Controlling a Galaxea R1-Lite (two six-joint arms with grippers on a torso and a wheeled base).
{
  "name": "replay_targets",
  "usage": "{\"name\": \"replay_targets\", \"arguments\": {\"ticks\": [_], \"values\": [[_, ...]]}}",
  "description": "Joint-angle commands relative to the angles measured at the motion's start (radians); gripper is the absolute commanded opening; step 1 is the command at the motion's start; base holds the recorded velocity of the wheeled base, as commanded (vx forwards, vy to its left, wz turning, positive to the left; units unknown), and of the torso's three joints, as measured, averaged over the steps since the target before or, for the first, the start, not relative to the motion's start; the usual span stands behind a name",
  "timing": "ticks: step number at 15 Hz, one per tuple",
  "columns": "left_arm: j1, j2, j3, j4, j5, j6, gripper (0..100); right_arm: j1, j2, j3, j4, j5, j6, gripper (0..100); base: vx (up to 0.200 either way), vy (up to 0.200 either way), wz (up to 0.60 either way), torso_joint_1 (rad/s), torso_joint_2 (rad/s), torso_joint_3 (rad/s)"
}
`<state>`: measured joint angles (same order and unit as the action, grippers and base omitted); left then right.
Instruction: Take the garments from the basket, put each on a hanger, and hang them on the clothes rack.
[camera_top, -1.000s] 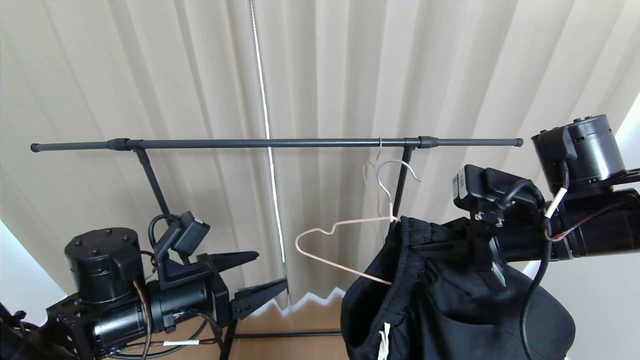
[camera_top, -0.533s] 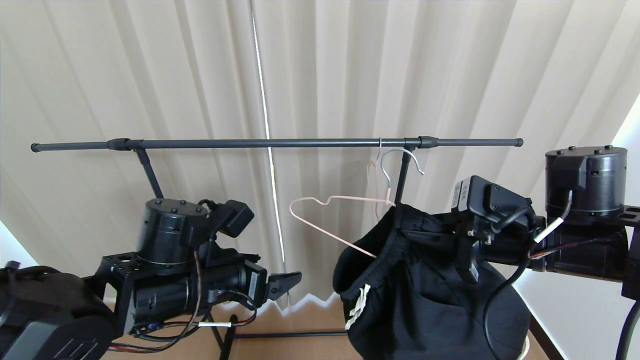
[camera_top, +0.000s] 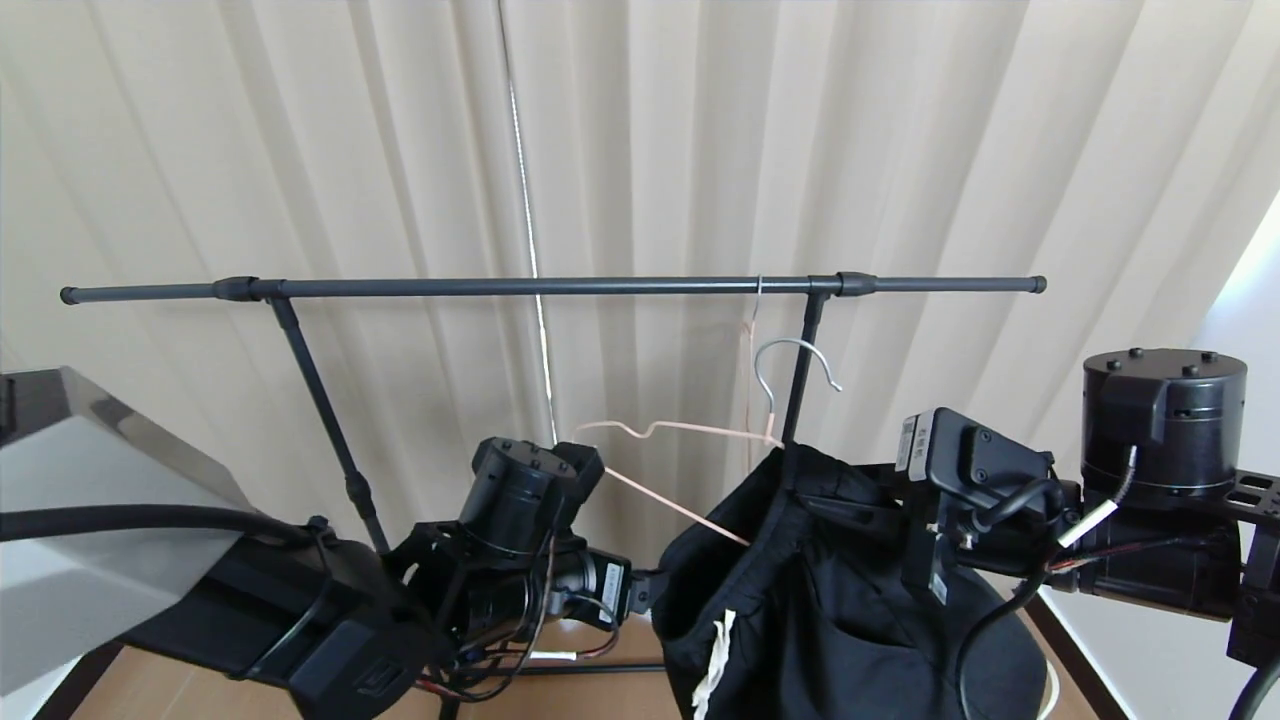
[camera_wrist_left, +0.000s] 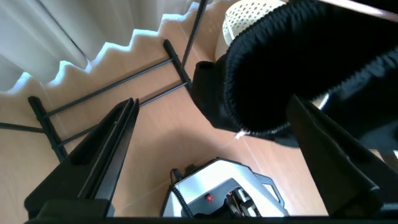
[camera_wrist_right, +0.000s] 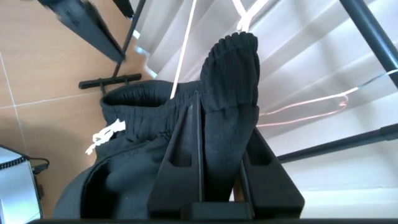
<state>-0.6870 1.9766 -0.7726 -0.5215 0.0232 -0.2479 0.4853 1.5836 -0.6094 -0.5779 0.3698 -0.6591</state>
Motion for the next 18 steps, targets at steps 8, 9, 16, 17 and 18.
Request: {"name": "replay_targets", "arguments": {"ticks": [8,9,16,17,18], "values": [[-0.023,0.117,-0.068,0.000,0.012,-0.007,100,0.024,-0.080,0.023,0.000,-0.003,0.001,0,0.000,0.000,0.00,0.000,0.00,0.000],[-0.023,0.117,-0.070,0.000,0.014,-0.005,100,0.024,-0.085,0.023,0.000,-0.003,0.001,0,0.000,0.000,0.00,0.000,0.00,0.000],[-0.023,0.120,-0.071,0.000,0.018,-0.005,0,0.015,-0.119,0.023,0.001,0.000,0.003,0,0.000,0.000,0.00,0.000,0.00,0.000],[-0.022,0.120,-0.071,0.000,0.018,-0.007,0,0.013,-0.128,0.022,0.006,0.000,0.003,0,0.000,0.000,0.00,0.000,0.00,0.000],[-0.019,0.119,-0.071,-0.002,0.018,-0.007,0,0.004,-0.129,0.022,0.004,0.001,0.004,0,0.000,0.000,0.00,0.000,0.00,0.000]]}}
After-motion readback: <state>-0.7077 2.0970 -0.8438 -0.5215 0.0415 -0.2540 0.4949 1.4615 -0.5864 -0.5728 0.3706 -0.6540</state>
